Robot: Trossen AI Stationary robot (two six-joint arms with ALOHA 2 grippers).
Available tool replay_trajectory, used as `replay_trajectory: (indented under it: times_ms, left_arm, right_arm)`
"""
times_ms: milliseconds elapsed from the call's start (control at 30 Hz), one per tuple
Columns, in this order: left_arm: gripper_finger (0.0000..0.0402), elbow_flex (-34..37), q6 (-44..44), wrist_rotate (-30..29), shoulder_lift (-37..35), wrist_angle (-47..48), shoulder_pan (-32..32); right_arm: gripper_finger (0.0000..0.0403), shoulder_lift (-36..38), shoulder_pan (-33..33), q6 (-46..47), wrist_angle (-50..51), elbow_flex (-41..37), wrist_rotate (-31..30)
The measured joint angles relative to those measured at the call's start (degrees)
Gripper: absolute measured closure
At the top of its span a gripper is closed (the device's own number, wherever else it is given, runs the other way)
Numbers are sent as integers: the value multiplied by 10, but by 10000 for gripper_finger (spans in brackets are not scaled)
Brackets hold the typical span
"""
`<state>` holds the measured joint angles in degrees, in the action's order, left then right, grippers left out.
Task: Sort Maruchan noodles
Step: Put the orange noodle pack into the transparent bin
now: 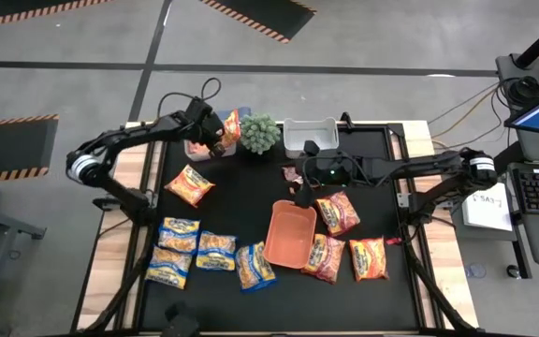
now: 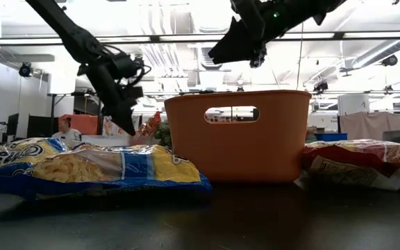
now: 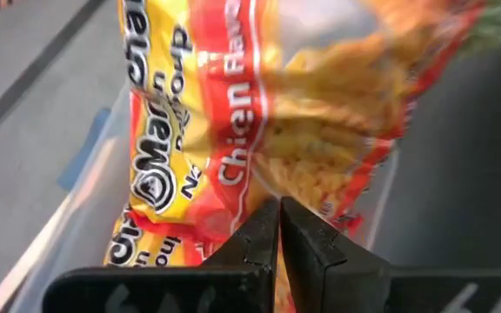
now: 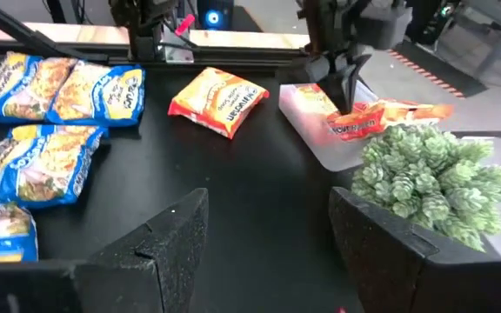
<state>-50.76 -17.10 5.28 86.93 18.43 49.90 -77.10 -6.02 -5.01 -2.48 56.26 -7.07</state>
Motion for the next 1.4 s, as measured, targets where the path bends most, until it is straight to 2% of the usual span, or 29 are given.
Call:
replay_trajectory:
  times_ms: [233,433,633,967,1067,1233,1400]
  left_arm:
    - [402,-2,17,0,42,-34,-1]
    - [402,-11,6,-7,3,-13,0]
    - [402,-12,-4,-80,-15,-21,5]
    - [401,-10,46,-69,84,-91,7]
    - [401,-11,62,-70,90,-94,7]
    - [401,-8,72,-76,66,-58,7]
    - [402,-8,85,-76,-4,-16,4]
  right_arm:
    - [174,2,0,4,0,-13,-4]
    - [174,2,0,-23,5,14,-4]
    - [174,2,0,-56,2,34,-4]
    - [174,2,0,-70,5,27,-4]
    - [175,2,0,-71,4,27,-4]
    - [174,2,-3,-80,5,27,-4]
    - [174,2,-11,-81,5,27,-4]
